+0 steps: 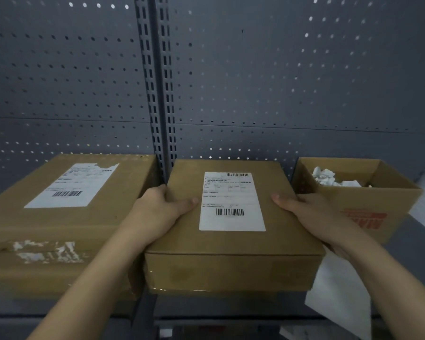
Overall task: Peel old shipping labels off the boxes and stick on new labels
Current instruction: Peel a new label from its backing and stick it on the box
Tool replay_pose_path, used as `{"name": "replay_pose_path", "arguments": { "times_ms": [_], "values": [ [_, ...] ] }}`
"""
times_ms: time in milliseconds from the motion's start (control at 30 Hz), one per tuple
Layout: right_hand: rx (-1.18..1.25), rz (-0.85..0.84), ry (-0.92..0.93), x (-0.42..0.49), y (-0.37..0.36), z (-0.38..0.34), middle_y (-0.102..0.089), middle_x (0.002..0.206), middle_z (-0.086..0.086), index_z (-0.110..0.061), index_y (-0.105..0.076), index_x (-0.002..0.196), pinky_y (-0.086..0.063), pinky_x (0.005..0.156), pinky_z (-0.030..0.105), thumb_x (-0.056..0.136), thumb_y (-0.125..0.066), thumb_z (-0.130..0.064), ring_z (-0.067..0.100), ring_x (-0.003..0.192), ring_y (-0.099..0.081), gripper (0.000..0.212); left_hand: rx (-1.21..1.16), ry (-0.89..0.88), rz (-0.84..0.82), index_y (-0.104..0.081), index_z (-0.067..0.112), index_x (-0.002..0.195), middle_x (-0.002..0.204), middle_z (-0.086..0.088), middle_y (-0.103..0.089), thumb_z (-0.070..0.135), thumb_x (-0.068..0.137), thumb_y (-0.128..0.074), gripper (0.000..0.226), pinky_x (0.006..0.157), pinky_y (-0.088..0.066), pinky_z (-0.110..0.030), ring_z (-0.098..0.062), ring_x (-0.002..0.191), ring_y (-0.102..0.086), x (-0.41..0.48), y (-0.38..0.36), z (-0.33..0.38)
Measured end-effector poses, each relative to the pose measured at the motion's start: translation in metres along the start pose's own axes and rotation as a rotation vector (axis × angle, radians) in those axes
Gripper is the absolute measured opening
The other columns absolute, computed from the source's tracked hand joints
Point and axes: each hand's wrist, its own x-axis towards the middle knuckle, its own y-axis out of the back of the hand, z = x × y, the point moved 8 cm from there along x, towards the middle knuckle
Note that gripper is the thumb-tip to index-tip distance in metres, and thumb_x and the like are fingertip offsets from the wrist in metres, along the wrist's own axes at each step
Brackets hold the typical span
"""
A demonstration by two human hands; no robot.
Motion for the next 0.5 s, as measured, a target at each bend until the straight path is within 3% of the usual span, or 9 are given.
{"name": "replay_pose_path", "arguments": {
  "times_ms": [100, 200, 267, 367, 500],
  "values": [
    [0.043, 0.046, 0.037, -0.02, 0.005, -0.003, -0.077, 0.093, -0.005, -0.021, -0.071, 0.105, -0.057, 0.086, 0.038, 0.085, -0.062, -0.055, 0.015, 0.084, -0.074, 0.041, -0.078, -0.084, -0.013, -0.059, 0.027, 0.118, 0.105, 0.012, -0.068, 0.051, 0.083, -0.07, 0.044, 0.075, -0.052, -0.026, -0.01, 0.092, -0.066, -0.009, -0.005, 0.003],
    [0.07, 0.141, 0.072, -0.046, 0.008, -0.003, -0.077, 0.09, -0.01, -0.024, -0.071, 0.104, -0.057, 0.077, 0.03, 0.086, -0.063, -0.053, 0.01, 0.081, -0.074, 0.035, -0.16, -0.171, -0.03, -0.054, 0.036, 0.118, 0.098, 0.022, -0.064, 0.047, 0.086, -0.069, 0.037, 0.064, -0.044, -0.016, 0.001, 0.087, -0.062, -0.02, -0.007, 0.008],
    [0.067, 0.262, 0.096, -0.068, 0.012, -0.001, -0.076, 0.091, -0.013, -0.025, -0.072, 0.104, -0.056, 0.075, 0.028, 0.085, -0.064, -0.055, 0.007, 0.081, -0.073, 0.036, -0.198, -0.25, -0.034, -0.054, 0.041, 0.12, 0.099, 0.026, -0.063, 0.047, 0.084, -0.07, 0.04, 0.066, -0.044, -0.014, 0.006, 0.088, -0.06, -0.028, -0.007, 0.012],
    [0.062, 0.398, 0.139, -0.105, 0.018, 0.003, -0.075, 0.095, -0.018, -0.031, -0.07, 0.108, -0.053, 0.073, 0.026, 0.086, -0.061, -0.057, 0.003, 0.083, -0.071, 0.036, -0.25, -0.326, -0.069, -0.046, 0.042, 0.132, 0.109, 0.029, -0.058, 0.049, 0.082, -0.072, 0.057, 0.081, -0.047, -0.02, 0.003, 0.099, -0.058, -0.042, -0.01, 0.016],
    [0.027, 0.572, 0.125, -0.163, 0.026, 0.014, -0.074, 0.092, -0.021, -0.036, -0.067, 0.107, -0.05, 0.07, 0.027, 0.083, -0.057, -0.062, 0.001, 0.079, -0.071, 0.037, -0.326, -0.438, -0.139, -0.036, 0.04, 0.148, 0.117, 0.035, -0.051, 0.046, 0.081, -0.074, 0.077, 0.079, -0.043, -0.016, 0.009, 0.098, -0.054, -0.065, -0.025, 0.027]
  ]
}}
